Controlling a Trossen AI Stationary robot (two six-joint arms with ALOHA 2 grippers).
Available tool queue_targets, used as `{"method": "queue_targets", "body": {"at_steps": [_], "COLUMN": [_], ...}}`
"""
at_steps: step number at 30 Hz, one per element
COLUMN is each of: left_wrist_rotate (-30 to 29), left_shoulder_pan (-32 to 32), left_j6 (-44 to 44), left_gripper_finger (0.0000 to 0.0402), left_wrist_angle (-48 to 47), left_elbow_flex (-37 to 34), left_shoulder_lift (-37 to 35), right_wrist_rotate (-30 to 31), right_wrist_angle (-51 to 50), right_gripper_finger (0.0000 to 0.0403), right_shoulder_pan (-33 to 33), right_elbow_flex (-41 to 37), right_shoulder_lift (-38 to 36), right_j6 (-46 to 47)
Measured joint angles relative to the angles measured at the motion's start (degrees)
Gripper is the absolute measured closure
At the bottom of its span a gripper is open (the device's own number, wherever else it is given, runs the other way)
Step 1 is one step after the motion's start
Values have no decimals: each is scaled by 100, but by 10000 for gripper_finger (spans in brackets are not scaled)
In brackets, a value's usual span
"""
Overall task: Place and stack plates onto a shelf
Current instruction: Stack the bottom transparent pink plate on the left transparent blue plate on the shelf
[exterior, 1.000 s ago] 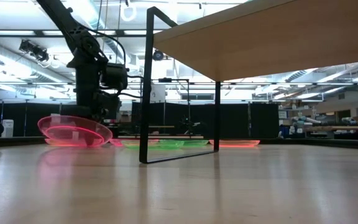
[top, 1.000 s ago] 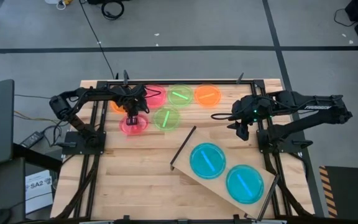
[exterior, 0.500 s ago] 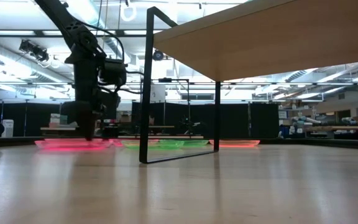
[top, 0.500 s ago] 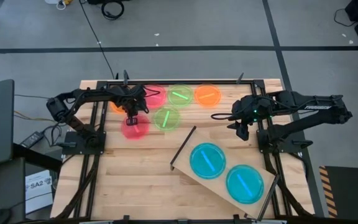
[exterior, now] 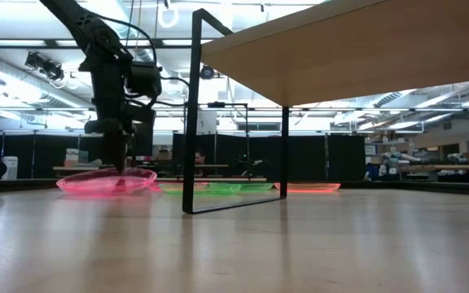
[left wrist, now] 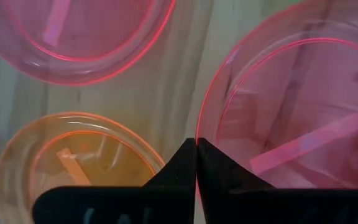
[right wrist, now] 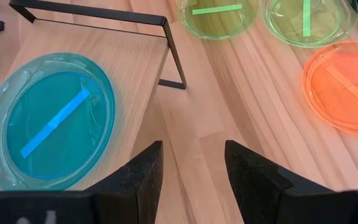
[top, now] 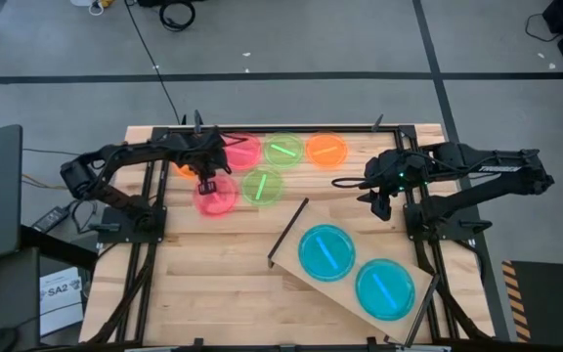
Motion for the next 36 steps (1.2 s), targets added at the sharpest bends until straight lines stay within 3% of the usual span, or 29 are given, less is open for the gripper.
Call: {"method": "queue_targets", "body": {"at_steps": [12,21,31,36], "left_wrist_rotate": [44,149,155,153], "left_shoulder_pan": [0,-6,-37,-37], "left_j6": [0,-439,-1339,-1775], "left_gripper_finger": [391,391,391,391], "left_wrist_angle": [-515,-599,-379,18], "left_elbow_flex": [2,7,9,9], "left_shoulder_lift": [-856,-1464,-1719,-1719], "right_wrist_rotate": [17,33,1260,1363], "right_wrist_angle": [180,1508,3019,3406], "right_gripper_finger": [224,224,224,224], "right_shoulder_pan": [-1,0,-59,-267], "right_elbow_flex": [0,0,0,0], "right_shoulder_lift": [18,257,1007,1486], "right_j6": [-2,-725,-903,-902]}}
